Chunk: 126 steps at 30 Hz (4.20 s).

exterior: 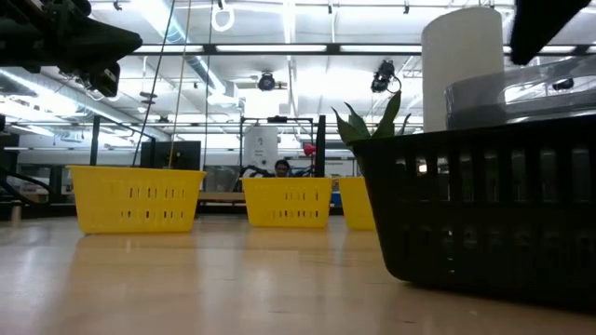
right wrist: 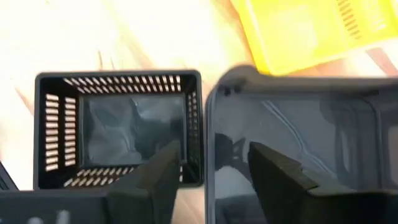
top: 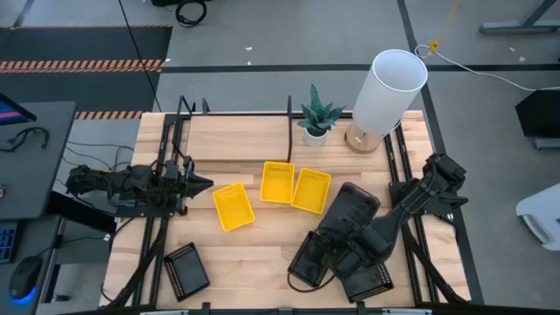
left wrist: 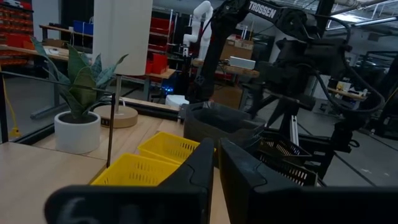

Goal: Stack baskets on shelf by color
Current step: Put the stacked transparent black bins on the shelf

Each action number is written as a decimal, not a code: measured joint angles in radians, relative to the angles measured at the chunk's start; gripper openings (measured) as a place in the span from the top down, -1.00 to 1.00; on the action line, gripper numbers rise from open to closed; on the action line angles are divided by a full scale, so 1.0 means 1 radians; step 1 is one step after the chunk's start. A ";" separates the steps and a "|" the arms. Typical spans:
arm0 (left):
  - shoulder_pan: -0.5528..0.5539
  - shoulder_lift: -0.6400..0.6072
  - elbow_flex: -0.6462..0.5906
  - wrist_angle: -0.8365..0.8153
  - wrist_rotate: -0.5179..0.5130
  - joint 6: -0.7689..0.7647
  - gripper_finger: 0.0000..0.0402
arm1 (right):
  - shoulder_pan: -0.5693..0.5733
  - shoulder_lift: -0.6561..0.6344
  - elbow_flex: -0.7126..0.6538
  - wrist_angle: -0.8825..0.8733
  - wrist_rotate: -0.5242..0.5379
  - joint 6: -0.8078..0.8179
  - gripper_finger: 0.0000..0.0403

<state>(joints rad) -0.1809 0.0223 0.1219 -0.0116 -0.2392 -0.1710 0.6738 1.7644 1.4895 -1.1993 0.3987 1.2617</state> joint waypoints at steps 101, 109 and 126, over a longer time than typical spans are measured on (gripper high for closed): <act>0.000 0.000 0.001 0.002 0.000 0.000 0.85 | -0.490 0.074 0.323 0.657 -0.407 -1.119 0.92; 0.000 0.002 0.001 0.000 0.000 0.000 0.81 | -0.615 0.086 0.327 0.651 -0.418 -1.207 0.92; 0.000 0.003 0.001 -0.002 0.000 0.000 0.81 | -0.842 0.200 0.397 0.547 -0.444 -1.457 0.92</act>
<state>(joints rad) -0.1808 0.0257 0.1226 -0.0136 -0.2392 -0.1709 -0.1683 1.9640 1.8862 -0.6524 -0.0457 -0.1949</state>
